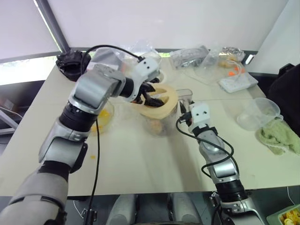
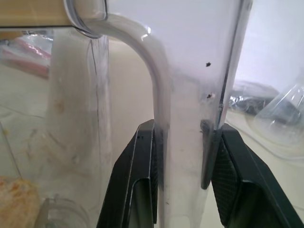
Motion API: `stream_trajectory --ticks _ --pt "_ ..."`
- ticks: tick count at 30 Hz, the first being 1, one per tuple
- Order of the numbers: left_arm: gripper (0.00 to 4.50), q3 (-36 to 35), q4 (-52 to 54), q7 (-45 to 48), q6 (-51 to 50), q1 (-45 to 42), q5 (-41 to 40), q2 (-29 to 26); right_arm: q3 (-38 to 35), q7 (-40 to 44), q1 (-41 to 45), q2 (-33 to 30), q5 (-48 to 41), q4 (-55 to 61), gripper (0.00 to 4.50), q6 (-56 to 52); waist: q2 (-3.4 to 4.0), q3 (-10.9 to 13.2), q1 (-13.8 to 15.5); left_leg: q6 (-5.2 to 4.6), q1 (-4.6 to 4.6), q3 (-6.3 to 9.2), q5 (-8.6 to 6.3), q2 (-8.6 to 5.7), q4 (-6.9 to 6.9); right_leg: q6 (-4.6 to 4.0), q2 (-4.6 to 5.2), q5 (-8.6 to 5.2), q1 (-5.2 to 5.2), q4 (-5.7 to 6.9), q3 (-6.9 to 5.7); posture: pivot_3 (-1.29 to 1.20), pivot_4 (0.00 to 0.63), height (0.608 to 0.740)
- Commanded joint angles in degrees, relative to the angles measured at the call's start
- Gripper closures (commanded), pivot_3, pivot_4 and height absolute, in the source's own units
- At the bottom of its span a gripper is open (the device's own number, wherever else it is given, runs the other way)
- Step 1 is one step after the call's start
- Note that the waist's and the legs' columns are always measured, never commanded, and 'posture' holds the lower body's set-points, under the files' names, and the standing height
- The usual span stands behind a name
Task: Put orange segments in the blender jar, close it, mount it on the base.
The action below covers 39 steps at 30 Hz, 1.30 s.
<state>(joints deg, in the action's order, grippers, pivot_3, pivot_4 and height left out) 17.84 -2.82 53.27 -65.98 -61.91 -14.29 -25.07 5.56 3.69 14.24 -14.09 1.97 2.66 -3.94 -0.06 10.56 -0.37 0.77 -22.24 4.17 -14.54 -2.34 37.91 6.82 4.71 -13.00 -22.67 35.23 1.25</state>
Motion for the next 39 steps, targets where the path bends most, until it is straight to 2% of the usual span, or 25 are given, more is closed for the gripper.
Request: stream_trajectory --ticks 1,5,9,12,14,19,22,27,31,34,39 --pt "0.77 -1.69 -3.4 -4.0 -0.88 1.53 0.54 0.92 -3.73 -1.32 -0.55 -1.28 1.67 3.5 3.61 2.49 0.0 0.0 -0.03 0.0 -0.07 0.01 0.0 -0.01 0.0 0.01 0.0 0.01 -0.06 -0.01 0.0 0.0 0.15 0.74" --pt "0.77 -11.61 -3.61 -7.49 0.06 -0.51 -3.9 5.69 -3.85 -1.19 -1.57 -0.74 1.35 3.57 3.61 2.33 -0.08 0.09 -0.11 0.0 -0.23 0.02 0.0 -0.03 -0.04 -0.13 0.0 0.13 -0.25 0.0 -0.01 0.0 0.15 0.74" --pt "0.77 -25.79 -3.84 -13.65 0.07 -2.58 -11.33 11.83 -5.48 -1.02 -2.43 1.96 -2.29 3.74 3.61 -0.15 -0.13 0.15 -0.54 0.01 -0.69 -0.01 0.01 -0.03 -0.08 0.07 -0.03 0.29 -0.82 0.12 0.01 0.0 0.15 0.74" --pt "0.77 -30.89 -3.6 -17.06 0.28 -3.28 -14.1 12.98 -6.31 -0.56 -2.79 2.78 -3.35 4.2 3.61 -1.34 -0.15 0.18 -0.66 0.1 -0.75 -0.05 0.07 -0.01 -0.37 0.07 -0.06 0.29 -1.08 0.21 0.03 0.0 0.15 0.74" --pt "0.77 -33.66 -3.71 -18.56 0.3 -3.5 -15.49 11.63 -6.84 -0.53 -3.04 3.18 -4.04 4.97 3.61 -2.32 -0.15 0.17 -0.71 0.4 -0.72 -0.06 0.25 -0.03 -0.73 0.05 -0.05 0.3 -1.2 0.19 0.05 0.0 0.15 0.74" --pt "0.77 -34.18 1.02 -17.22 4.48 3.23 -16.24 4.91 -9.68 -0.96 -2.26 3.73 -6.62 8.11 3.61 -6.5 -0.13 0.18 -0.84 0.45 -0.75 -0.15 0.28 -0.02 -0.93 -0.03 -0.13 0.33 -1.46 0.32 0.15 0.0 0.15 0.74" --pt "0.77 -34.25 8.77 -17.35 6.56 12.66 -16.24 1.08 -13.98 -2.54 0.17 4.29 -11.2 12.57 3.61 -13.93 -0.12 0.18 -0.74 0.47 -0.83 -0.23 0.28 0.04 -0.92 -0.04 -0.07 0.34 -1.59 0.36 0.24 0.0 0.15 0.74" --pt "0.77 -35.49 19.33 -19.8 8.24 26.1 -17.38 -0.54 -18.64 -0.98 3.76 -0.24 -15.55 19.34 3.61 -26.16 -0.22 0.31 -0.25 0.54 -1.17 -0.2 0.33 0.03 -0.82 -0.09 -0.03 0.39 -1.87 0.35 0.21 0.0 0.15 0.74" --pt "0.77 -34.19 23.99 -20.91 12.39 36.34 -16.08 -0.37 -22.97 0.04 12.3 -6.34 -19.42 20.58 3.61 -36.15 -0.22 0.32 -0.36 0.54 -1.16 -0.27 0.33 0.04 -0.82 -0.13 -0.02 0.41 -1.86 0.3 0.21 0.0 0.15 0.74" --pt "0.77 -32.98 24.39 -21.94 15.36 40.33 -15.67 0.66 -23.8 0.44 21.82 -9.83 -20.68 17.55 3.61 -40.09 -0.19 0.37 -0.46 0.53 -1.14 -0.37 0.34 0.08 -0.82 -0.2 -0.06 0.42 -1.88 0.3 0.2 0.0 0.15 0.74" --pt "0.77 -32.15 22.78 -24.36 19.24 43.26 -14.68 1.88 -20.17 1.86 39.03 -11.12 -19.0 5.64 3.61 -39.5 -0.18 0.38 -0.82 0.52 -1.12 -0.65 0.35 0.11 -0.8 -0.28 -0.19 0.48 -1.9 0.29 0.2 0.0 0.15 0.74"
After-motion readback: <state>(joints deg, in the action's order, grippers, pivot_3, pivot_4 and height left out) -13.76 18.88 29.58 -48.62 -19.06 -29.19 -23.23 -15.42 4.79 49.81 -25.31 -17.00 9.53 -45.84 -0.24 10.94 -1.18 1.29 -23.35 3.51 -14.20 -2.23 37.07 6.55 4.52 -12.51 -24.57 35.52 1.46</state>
